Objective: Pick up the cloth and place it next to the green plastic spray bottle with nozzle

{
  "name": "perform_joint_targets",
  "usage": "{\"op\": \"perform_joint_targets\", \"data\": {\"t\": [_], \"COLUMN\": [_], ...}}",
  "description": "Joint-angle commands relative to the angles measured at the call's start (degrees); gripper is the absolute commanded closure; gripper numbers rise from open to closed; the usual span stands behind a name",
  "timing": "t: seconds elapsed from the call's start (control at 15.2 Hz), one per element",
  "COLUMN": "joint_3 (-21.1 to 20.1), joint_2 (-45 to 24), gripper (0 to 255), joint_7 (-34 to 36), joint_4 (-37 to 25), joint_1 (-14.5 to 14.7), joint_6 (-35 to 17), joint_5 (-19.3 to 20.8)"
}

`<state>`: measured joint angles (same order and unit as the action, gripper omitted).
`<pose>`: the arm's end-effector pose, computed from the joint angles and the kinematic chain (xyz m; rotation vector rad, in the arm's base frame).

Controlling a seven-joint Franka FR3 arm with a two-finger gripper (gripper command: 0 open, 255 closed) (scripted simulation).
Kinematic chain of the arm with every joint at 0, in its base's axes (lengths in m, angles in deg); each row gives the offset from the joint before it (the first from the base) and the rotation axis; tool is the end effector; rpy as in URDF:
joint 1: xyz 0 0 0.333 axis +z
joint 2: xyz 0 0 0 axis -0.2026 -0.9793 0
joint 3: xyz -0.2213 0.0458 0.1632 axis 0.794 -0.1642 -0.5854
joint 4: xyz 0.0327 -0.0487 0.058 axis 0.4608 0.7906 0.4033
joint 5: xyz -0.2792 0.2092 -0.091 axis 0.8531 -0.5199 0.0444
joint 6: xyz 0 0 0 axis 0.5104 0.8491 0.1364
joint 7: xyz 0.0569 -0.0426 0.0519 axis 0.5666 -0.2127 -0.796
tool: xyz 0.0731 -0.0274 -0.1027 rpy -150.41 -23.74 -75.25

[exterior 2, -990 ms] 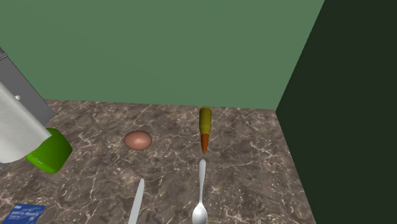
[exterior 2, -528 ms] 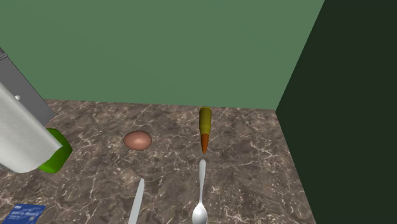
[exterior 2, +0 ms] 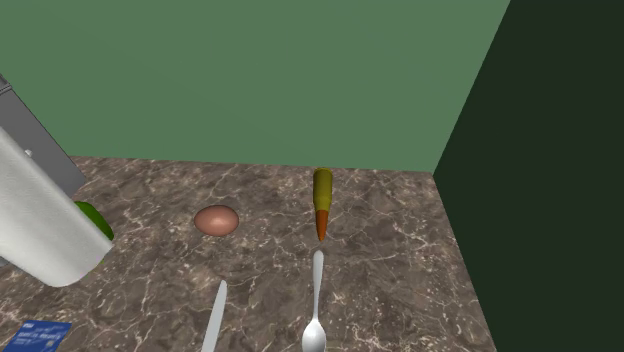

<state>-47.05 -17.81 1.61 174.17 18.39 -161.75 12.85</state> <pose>0.3340 0.1705 0.5335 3.0662 -0.4299 0.3111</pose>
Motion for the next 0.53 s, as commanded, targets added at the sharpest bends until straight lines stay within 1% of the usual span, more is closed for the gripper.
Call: {"op": "perform_joint_targets", "data": {"t": [0.0,0.46], "joint_3": [-0.1,-0.8], "joint_2": [0.3,0.4], "gripper": [255,255], "joint_7": [0.1,0.5], "joint_4": [1.7,7.2], "joint_1": [0.1,0.4], "joint_6": [-1.4,-6.7], "joint_5": [-0.1,-0.5]}}
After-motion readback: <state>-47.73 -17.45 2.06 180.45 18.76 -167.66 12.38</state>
